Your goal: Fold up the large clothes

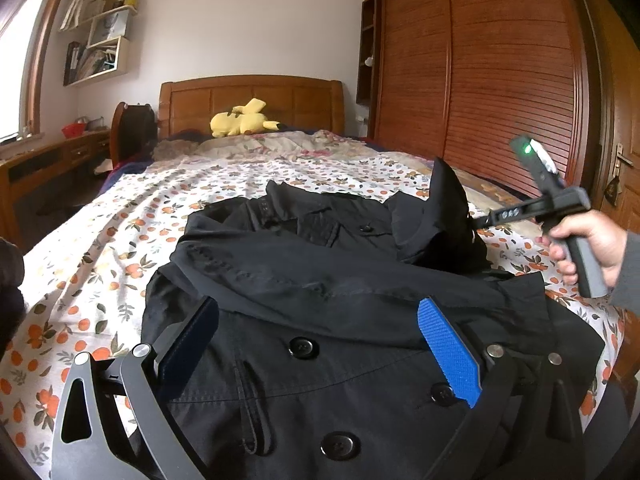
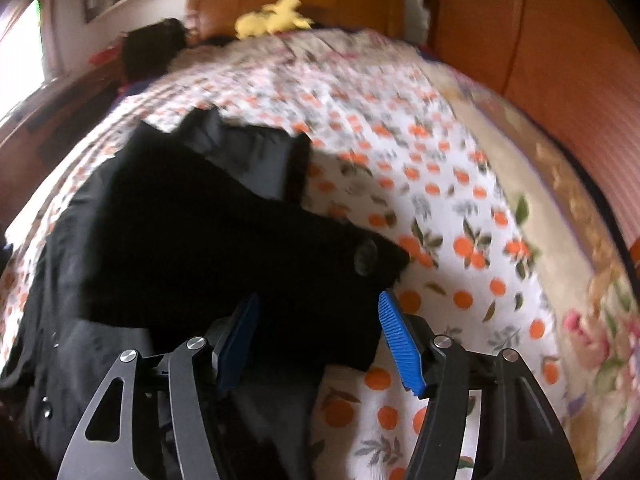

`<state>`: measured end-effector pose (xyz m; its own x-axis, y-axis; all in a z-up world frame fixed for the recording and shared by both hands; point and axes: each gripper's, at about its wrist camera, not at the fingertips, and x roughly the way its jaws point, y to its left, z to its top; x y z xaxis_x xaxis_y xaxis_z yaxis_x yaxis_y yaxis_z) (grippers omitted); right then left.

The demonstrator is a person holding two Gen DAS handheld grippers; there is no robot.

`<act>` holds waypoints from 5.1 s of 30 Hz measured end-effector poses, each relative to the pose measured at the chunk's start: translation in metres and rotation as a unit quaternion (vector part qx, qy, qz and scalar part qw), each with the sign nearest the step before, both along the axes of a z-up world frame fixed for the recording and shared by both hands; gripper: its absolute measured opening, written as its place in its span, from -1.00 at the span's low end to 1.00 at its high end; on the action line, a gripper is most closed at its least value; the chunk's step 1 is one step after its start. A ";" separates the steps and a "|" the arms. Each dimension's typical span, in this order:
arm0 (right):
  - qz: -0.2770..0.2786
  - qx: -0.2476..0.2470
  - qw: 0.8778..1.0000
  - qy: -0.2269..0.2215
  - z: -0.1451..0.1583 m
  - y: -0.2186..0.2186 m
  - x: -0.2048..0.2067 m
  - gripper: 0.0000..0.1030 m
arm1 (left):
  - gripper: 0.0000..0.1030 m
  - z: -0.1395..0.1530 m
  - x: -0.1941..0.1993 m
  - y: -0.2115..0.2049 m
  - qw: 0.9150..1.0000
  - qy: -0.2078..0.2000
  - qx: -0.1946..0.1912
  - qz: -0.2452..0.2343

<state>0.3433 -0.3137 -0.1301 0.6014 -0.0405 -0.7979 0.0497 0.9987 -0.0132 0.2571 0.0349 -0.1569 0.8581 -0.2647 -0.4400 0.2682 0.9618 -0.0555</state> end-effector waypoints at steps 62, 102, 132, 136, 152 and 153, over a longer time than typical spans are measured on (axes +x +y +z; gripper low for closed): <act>0.279 -0.030 0.953 -0.114 0.093 0.218 -0.118 0.24 | 0.95 0.020 -0.041 0.053 0.997 -0.022 0.016 0.069; 0.155 -0.035 0.982 -0.107 0.077 0.091 -0.178 0.27 | 0.63 0.003 -0.047 -0.061 0.997 0.027 0.029 -0.071; 0.125 0.033 0.984 -0.119 0.039 -0.005 -0.189 0.37 | -0.97 0.032 -0.026 -0.089 0.996 0.054 0.061 -0.020; 0.138 0.048 0.982 -0.120 0.030 0.018 -0.173 0.37 | -0.97 0.051 -0.023 -0.033 0.997 0.037 0.061 0.028; 0.195 0.032 0.975 -0.099 -0.018 0.097 -0.113 0.37 | -0.12 0.037 -0.006 0.094 0.986 0.072 0.072 0.134; 0.198 0.033 0.975 -0.098 -0.020 0.097 -0.111 0.37 | -0.12 0.033 -0.007 0.095 0.985 0.078 0.073 0.136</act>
